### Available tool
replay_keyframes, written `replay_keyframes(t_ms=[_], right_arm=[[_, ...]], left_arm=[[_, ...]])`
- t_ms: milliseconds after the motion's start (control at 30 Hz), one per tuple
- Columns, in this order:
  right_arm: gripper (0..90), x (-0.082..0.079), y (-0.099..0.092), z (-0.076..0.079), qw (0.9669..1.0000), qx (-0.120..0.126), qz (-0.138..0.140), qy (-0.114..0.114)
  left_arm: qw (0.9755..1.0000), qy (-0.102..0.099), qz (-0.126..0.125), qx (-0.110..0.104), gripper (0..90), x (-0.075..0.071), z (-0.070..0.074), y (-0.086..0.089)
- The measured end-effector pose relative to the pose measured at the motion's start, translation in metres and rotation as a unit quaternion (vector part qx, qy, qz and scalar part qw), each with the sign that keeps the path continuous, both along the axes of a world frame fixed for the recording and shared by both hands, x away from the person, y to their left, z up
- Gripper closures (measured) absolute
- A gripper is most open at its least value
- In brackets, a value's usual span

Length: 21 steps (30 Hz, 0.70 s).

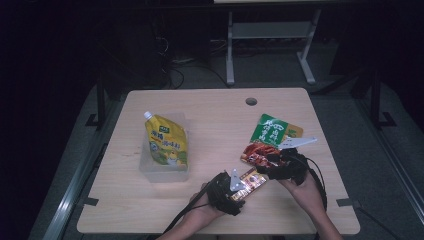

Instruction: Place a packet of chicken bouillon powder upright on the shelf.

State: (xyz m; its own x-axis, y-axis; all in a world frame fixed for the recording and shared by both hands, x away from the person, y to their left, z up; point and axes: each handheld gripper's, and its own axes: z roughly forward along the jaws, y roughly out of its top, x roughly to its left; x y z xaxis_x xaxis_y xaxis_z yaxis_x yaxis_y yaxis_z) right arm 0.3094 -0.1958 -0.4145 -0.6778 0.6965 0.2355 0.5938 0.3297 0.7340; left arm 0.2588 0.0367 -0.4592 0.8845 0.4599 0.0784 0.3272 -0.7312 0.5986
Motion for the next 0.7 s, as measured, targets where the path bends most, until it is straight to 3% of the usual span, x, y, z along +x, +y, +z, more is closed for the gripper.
replay_keyframes(t_ms=[167, 233, 367, 467, 700], right_arm=[[32.5, -0.001, 0.000, -0.003, 1.0000, 0.000, -0.003, 0.004], [32.0, -0.001, 0.000, -0.003, 0.9999, -0.001, -0.005, 0.014], [31.4, -0.001, -0.002, -0.004, 0.9999, 0.002, -0.007, 0.013], [31.6, 0.000, -0.003, -0.005, 0.9999, 0.005, -0.005, 0.011], [31.6, 0.004, 0.001, -0.008, 0.9992, 0.021, -0.001, 0.035]], left_arm=[[1.0000, 0.009, -0.002, -0.001, 29.7, 0.002, 0.001, 0.000], [1.0000, 0.005, -0.004, 0.004, 30.9, 0.002, 0.002, 0.001], [1.0000, -0.004, 0.001, 0.004, 31.9, 0.001, 0.003, 0.004], [1.0000, -0.001, 0.007, -0.003, 32.1, 0.001, 0.003, 0.007], [0.9993, -0.020, 0.028, -0.018, 32.3, 0.002, 0.008, 0.018]])
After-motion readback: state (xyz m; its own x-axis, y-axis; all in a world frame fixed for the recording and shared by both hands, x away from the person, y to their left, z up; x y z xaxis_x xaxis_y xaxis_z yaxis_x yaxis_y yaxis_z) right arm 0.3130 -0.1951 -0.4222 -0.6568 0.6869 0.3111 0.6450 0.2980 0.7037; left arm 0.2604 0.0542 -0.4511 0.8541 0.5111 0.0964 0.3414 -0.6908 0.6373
